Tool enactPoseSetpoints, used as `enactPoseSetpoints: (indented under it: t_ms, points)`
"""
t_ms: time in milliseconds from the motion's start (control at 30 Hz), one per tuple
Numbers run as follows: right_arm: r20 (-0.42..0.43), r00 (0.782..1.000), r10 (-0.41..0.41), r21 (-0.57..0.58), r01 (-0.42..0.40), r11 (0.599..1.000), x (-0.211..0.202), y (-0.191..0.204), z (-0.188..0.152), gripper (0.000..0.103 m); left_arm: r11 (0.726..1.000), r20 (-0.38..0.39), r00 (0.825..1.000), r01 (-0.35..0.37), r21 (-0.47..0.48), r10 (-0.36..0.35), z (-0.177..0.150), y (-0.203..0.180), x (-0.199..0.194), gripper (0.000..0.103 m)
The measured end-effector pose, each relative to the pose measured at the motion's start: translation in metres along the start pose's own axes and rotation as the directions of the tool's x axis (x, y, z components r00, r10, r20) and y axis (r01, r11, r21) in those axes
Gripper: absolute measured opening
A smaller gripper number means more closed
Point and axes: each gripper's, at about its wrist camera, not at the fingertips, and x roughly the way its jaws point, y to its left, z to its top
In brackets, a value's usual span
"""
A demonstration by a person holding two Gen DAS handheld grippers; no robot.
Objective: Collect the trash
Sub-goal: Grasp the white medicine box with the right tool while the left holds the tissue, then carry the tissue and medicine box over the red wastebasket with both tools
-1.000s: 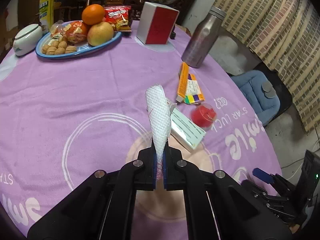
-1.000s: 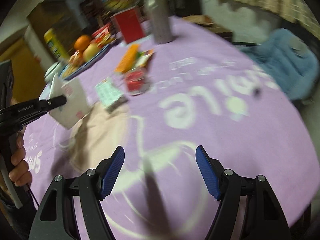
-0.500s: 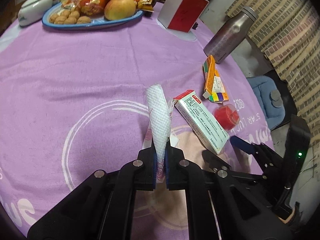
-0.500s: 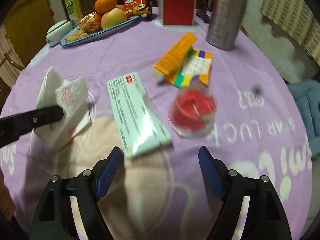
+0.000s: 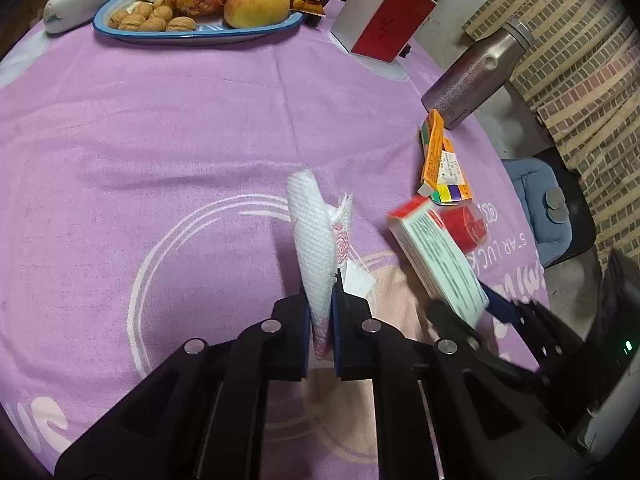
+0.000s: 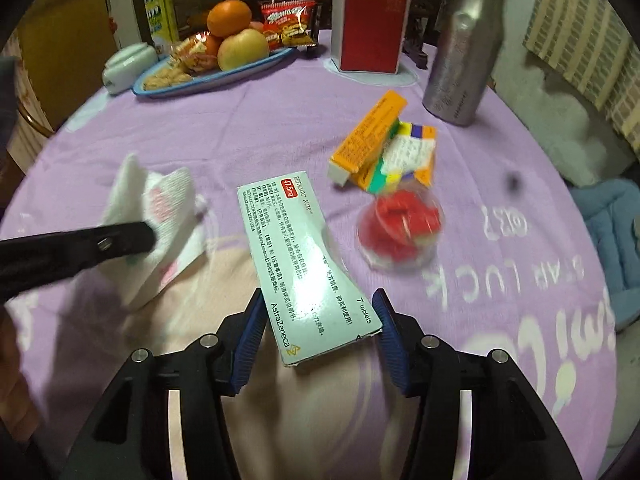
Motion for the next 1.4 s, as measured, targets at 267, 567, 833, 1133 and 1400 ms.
enactPoseSetpoints:
  t_ms: [267,567,833,1133,1400]
  points:
    - [0.059,0.998,0.014,0.148,-0.023,0.989,-0.073,-0.040,-0.078,0.053,1.000,-0.015,1.000,-0.011,0.001,0.011,-0.002,-0.002,0.006,0.025]
    - [0.095,0.994,-0.049,0.334,0.014,0.943,-0.131,-0.090,-0.157,0.053,0.992,0.024,0.996,-0.093,0.089,0.091,-0.013,-0.020,0.013,0.011]
    - [0.172,0.981,-0.087,0.385,0.014,0.923,-0.179,-0.102,-0.201,0.053,0.994,0.067,0.998,-0.013,0.110,0.006,-0.018,-0.039,-0.014,0.007]
    - [0.212,0.970,-0.116,0.463,0.005,0.886,-0.203,-0.120,-0.245,0.053,0.956,0.034,0.993,0.101,0.274,-0.115,-0.073,-0.112,-0.047,0.007]
    - [0.214,0.969,-0.120,0.515,-0.008,0.857,-0.208,-0.134,-0.279,0.053,0.885,-0.039,0.980,0.193,0.424,-0.195,-0.136,-0.181,-0.053,0.007]
